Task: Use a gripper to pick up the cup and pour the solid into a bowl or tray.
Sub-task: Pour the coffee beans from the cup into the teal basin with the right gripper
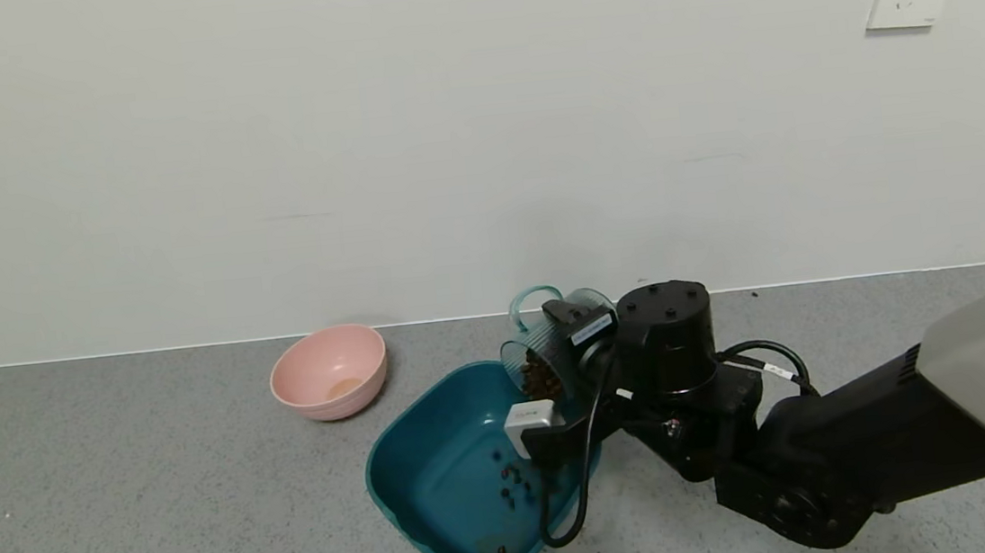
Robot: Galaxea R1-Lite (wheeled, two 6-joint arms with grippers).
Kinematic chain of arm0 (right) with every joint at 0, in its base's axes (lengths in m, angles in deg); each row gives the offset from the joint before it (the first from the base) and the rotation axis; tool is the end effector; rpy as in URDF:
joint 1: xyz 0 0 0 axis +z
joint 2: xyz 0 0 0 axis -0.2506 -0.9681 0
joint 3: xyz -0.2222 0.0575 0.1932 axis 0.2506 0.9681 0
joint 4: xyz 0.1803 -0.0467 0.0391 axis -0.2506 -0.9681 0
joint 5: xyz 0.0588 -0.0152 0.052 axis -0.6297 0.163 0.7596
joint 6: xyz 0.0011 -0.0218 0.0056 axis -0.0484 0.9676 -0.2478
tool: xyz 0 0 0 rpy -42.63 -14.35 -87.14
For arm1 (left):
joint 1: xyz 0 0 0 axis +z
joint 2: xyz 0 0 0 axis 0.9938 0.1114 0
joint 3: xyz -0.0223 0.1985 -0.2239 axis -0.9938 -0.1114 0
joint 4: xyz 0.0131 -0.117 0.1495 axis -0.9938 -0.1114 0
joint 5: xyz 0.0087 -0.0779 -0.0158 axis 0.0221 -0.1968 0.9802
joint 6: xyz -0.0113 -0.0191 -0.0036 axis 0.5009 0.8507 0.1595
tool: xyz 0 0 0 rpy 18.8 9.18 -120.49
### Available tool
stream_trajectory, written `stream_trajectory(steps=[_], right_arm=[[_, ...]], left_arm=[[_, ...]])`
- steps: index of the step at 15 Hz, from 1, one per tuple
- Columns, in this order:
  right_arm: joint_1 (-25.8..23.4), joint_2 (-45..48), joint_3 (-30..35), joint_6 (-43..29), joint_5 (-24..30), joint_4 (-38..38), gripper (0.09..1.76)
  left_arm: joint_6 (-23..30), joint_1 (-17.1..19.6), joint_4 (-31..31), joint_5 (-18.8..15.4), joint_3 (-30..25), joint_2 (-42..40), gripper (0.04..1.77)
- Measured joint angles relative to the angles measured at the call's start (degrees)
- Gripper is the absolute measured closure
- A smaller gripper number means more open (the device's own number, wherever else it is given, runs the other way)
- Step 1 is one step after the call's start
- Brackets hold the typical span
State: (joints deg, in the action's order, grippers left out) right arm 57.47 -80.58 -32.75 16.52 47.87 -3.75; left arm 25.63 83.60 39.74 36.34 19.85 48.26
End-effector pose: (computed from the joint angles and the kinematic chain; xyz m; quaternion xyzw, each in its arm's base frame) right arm 0.3026 0.2713 0.1269 -0.7661 -0.0967 0.1936 0.6052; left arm -0.0229 -0.0001 0.0753 0.0000 0.0008 0.0000 1.0000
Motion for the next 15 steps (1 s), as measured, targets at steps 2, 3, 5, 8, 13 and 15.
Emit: stream_trajectory(steps=[2, 3, 5, 8, 13, 15], right_arm=[[0.23, -0.2, 0.3, 1.27, -1.37, 1.08, 0.5], [0.41, -0.29, 0.39, 1.71, -1.65, 1.39, 0.5], [0.63, -0.52, 0.59, 2.61, -1.73, 2.07, 0.5], [0.91, -0.91, 0.8, 4.27, -2.34, 3.49, 0.5], [1.3, -0.94, 2.18, 5.75, -2.52, 5.52, 0.5], [1.3, -0.52, 2.73, 5.95, -2.54, 5.71, 0.5]], left_arm=[[0.0, 0.0, 0.0, 0.0, 0.0, 0.0, 0.06], [0.0, 0.0, 0.02, 0.0, 0.0, 0.0, 0.06], [0.0, 0.0, 0.02, 0.0, 0.0, 0.0, 0.06], [0.0, 0.0, 0.0, 0.0, 0.0, 0.0, 0.06], [0.0, 0.0, 0.0, -0.02, 0.0, 0.0, 0.06], [0.0, 0.0, 0.0, 0.0, 0.0, 0.0, 0.06]])
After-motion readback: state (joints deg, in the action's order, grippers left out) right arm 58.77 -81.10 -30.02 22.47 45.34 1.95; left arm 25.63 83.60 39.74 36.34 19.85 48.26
